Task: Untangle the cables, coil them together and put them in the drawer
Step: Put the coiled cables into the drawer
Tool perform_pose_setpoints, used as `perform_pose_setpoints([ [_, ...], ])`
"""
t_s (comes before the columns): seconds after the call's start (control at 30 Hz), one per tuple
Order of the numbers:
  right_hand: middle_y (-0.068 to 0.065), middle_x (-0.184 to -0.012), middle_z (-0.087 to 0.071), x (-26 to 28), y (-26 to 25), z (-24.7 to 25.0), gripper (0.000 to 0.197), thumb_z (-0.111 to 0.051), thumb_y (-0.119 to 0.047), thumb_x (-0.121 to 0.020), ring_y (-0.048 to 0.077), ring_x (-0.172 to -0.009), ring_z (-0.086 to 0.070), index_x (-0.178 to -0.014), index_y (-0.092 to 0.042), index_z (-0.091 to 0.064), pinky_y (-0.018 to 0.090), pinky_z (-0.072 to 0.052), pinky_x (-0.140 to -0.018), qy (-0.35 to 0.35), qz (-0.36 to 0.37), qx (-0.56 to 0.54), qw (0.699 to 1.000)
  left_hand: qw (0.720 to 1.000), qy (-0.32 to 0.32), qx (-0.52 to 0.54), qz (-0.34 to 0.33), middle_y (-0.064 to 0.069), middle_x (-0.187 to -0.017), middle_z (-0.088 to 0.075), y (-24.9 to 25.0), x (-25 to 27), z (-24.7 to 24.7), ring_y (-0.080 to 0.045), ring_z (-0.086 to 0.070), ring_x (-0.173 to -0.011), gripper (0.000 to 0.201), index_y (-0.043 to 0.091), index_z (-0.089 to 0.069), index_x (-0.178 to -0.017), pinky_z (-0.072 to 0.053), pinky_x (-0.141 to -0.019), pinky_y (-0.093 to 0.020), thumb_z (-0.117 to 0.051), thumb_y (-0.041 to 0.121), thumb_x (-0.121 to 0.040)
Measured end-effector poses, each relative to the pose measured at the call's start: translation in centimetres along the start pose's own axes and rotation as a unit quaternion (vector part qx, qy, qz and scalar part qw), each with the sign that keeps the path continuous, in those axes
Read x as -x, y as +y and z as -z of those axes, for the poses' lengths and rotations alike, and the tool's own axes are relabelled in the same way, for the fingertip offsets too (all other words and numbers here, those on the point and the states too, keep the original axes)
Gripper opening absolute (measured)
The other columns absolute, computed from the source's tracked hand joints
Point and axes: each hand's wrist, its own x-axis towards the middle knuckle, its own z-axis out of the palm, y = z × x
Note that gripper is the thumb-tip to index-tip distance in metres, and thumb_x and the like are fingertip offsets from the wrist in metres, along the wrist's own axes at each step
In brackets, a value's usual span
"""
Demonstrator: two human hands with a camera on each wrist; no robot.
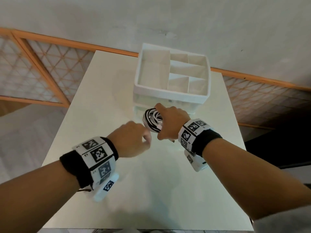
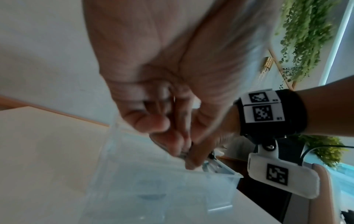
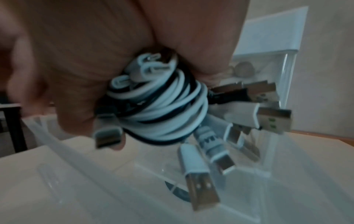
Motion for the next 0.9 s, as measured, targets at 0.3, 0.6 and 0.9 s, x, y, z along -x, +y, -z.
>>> perform_pose_setpoints([
  [0.3,-0.002,-0.085,-0.054,-3.3,-0.2,-2.1,0.062,-0.082,-0.031,-0.061,0.021,-0.076,-0.059,-0.111,-0.016,-0.048,0.031,-0.051,-0.062,-0.108,-0.012,0.02,0.994,0.995,0.071,0.009,-0.074,0.008,-0.136,-0.06,-0.5,-3.4,-1.7,-0.016,-0.05,-0.126,0.031,0.023,-0.07,-0.122,-0.039,-0.099,-0.024,-0.054,0.016,-0.096],
  [0.6,-0.001,-0.114,-0.062,-1.0,1.1,-1.0,0.063,-0.083,-0.04,-0.069,0.022,-0.106,-0.059,-0.123,-0.021,-0.057,0.04,-0.053,-0.091,-0.089,0.002,-0.04,0.995,0.987,0.073,-0.137,0.027,0.007,-0.134,-0.053,-0.8,-6.4,-4.1,-0.022,-0.044,-0.115,0.034,0.024,-0.063,-0.128,-0.046,-0.072,-0.034,-0.056,0.035,-0.096],
  [0.9,0.015,-0.157,-0.037,6.9,0.0,-7.8,0.069,-0.071,-0.027,-0.089,0.033,-0.147,-0.032,-0.148,-0.009,-0.041,0.047,-0.039,-0.115,0.109,0.046,-0.004,0.993,0.989,0.086,-0.124,0.013,0.0,-0.117,-0.055,-0.7,-7.9,-3.6,-0.026,-0.045,-0.104,0.02,0.015,-0.072,-0.1,-0.052,-0.079,-0.041,-0.059,0.029,-0.093],
])
